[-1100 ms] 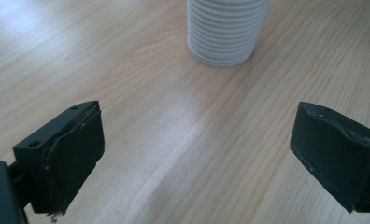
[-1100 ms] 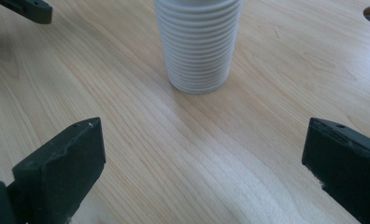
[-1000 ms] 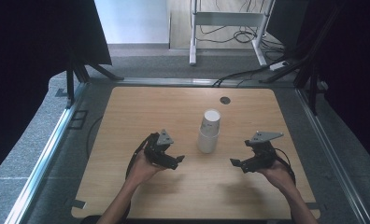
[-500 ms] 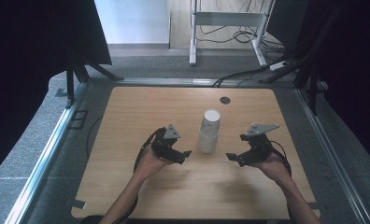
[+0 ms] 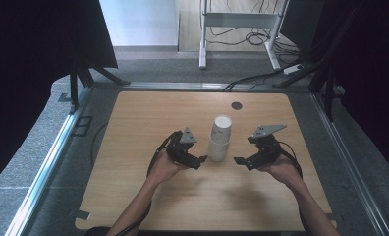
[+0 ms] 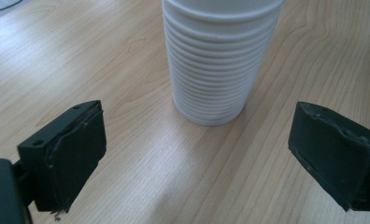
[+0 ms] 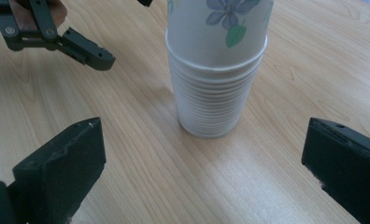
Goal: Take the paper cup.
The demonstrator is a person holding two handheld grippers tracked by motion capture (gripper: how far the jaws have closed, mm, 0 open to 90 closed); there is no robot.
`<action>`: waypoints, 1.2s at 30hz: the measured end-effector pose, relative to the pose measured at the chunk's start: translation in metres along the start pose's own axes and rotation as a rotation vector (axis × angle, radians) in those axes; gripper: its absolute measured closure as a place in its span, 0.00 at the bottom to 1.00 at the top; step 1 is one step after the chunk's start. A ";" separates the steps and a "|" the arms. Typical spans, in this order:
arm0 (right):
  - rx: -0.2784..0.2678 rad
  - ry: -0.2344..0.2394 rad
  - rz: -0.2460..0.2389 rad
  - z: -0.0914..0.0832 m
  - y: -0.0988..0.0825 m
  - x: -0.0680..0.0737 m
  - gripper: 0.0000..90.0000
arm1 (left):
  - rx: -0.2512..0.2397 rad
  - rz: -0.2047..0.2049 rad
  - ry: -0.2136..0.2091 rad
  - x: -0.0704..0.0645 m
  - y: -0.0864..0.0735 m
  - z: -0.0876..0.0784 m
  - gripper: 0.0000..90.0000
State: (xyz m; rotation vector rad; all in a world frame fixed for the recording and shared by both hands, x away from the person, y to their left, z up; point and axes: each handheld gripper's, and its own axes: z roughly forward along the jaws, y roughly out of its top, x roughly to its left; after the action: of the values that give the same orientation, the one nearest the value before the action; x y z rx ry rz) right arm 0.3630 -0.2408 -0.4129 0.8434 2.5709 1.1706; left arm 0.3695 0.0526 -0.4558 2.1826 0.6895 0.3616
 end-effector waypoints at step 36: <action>0.231 -0.001 -0.044 0.012 0.068 -0.014 0.14 | -0.064 0.019 -0.047 -0.003 0.026 0.033 0.09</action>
State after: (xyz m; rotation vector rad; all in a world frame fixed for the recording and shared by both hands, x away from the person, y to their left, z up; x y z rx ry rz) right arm 0.4072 -0.2054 -0.3713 0.8262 2.7456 0.8721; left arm 0.3920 0.0169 -0.4567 2.1309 0.6238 0.3367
